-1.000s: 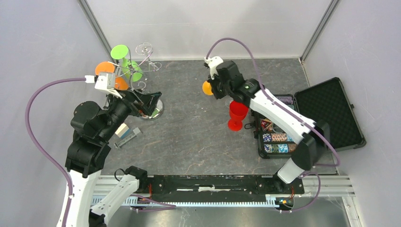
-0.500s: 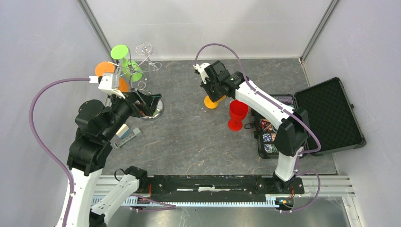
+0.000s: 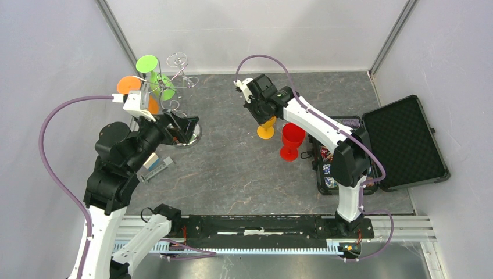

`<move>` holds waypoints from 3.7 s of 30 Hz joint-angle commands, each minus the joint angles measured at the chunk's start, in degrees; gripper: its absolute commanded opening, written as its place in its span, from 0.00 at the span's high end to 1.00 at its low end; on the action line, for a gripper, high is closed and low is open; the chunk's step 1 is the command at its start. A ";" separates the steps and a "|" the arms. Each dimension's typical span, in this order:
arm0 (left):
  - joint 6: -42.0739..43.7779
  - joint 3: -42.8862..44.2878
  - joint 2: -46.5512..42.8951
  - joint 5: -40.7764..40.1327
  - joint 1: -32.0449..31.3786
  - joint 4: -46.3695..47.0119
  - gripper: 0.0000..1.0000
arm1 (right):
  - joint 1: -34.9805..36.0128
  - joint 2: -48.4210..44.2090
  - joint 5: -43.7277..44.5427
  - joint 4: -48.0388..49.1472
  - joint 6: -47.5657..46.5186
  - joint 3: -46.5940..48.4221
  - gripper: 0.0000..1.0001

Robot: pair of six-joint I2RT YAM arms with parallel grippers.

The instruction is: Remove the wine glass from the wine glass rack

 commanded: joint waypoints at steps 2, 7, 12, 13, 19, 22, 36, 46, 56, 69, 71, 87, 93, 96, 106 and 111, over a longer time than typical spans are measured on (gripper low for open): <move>2.66 -0.15 0.18 -0.45 0.24 0.83 0.00 | -0.05 0.22 1.64 2.22 -0.96 2.97 0.91; 2.74 -0.25 0.26 -0.45 0.26 0.74 0.00 | -0.04 0.60 1.01 2.73 -2.18 3.62 0.97; 2.74 -0.11 0.09 -0.97 0.29 0.74 0.00 | -0.05 0.25 2.05 3.33 -2.72 4.25 0.96; 2.74 -0.07 0.16 -1.05 0.25 0.74 0.00 | -0.04 0.12 2.18 3.51 -2.84 4.41 0.95; 2.23 0.00 0.24 -1.23 0.29 0.74 0.00 | -0.04 -0.07 2.39 4.43 -3.28 4.38 0.87; 2.04 0.10 0.39 -1.24 0.25 0.65 0.00 | -0.07 0.36 2.29 4.37 -3.37 4.39 0.85; 2.21 2.17 1.24 -3.67 0.24 -0.23 0.00 | -0.04 0.05 0.14 5.00 -3.38 6.60 0.72; 0.25 3.55 2.46 -4.57 0.24 -0.19 0.00 | -0.04 -5.37 -4.68 8.18 -3.20 -0.47 0.57; -4.98 10.07 9.98 -10.01 0.24 -0.09 0.00 | -0.05 -21.39 -6.77 22.62 -0.16 -16.86 0.30; -4.96 23.01 23.68 -2.88 20.72 -4.62 0.00 | -0.48 -37.43 -5.19 28.91 5.31 -31.76 0.29; -6.37 22.54 23.49 1.84 28.46 -4.86 0.00 | -0.65 -38.87 -5.19 29.25 5.16 -33.13 0.29; -23.17 4.30 23.53 26.13 58.71 11.73 0.00 | -1.27 -45.13 -6.60 35.58 5.98 -44.14 0.28; -31.70 -4.13 22.22 27.88 58.98 23.94 0.00 | -1.35 -50.65 -6.15 37.05 5.94 -50.49 0.28; -36.49 -8.20 22.76 29.06 59.04 32.49 0.05 | -1.34 -53.09 -6.23 39.26 6.28 -54.00 0.28; -43.77 -11.58 25.76 32.00 58.91 40.57 0.26 | -1.35 -53.65 -7.31 40.74 4.79 -56.91 0.28; -44.10 -10.97 27.72 33.14 58.97 39.39 0.39 | -1.35 -53.59 -7.11 41.20 4.58 -57.21 0.28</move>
